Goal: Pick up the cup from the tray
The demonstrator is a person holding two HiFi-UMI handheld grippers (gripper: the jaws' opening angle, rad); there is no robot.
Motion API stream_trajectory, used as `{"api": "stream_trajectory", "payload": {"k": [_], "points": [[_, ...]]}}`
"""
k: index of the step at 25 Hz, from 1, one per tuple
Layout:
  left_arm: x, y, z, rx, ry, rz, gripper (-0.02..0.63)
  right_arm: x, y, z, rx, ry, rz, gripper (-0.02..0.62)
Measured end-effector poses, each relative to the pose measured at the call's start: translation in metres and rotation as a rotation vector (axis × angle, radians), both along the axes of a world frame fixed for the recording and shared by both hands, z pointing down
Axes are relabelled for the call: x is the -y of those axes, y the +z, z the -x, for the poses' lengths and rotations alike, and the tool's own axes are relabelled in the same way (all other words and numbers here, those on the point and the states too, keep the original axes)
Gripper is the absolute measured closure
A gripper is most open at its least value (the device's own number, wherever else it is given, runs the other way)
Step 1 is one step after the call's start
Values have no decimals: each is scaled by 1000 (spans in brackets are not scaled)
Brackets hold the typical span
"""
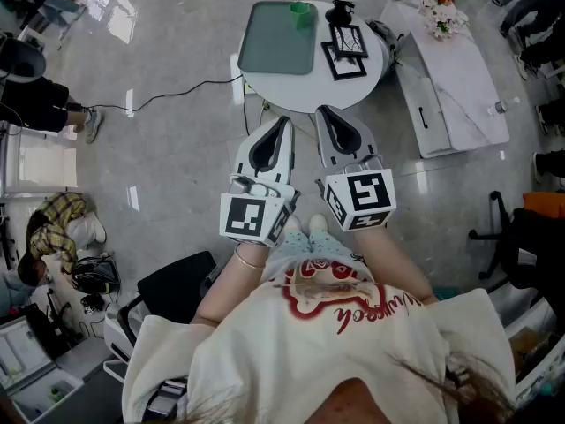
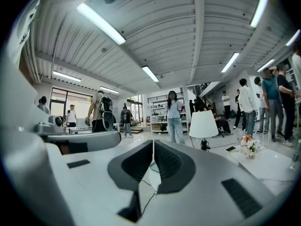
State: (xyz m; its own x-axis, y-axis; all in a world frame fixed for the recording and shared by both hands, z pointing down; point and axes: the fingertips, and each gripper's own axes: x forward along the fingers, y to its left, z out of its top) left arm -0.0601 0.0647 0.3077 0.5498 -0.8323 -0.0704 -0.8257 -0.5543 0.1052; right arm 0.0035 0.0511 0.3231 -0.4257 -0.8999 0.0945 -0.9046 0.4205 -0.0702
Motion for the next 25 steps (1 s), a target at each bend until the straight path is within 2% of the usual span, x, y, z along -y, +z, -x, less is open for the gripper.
{"api": "stream_trajectory", "payload": {"k": [5,17,25], "points": [[0,6,3,13,-14,33,592,0,-1,1,-1,1,-3,565],[-2,4,-4,-5,-20,19,594,-4,-5,-6,51,-8,-11,565],[-2,0,-18,-9,-34,-14,594,0,-10,-21,46,-30,-35,565]]}}
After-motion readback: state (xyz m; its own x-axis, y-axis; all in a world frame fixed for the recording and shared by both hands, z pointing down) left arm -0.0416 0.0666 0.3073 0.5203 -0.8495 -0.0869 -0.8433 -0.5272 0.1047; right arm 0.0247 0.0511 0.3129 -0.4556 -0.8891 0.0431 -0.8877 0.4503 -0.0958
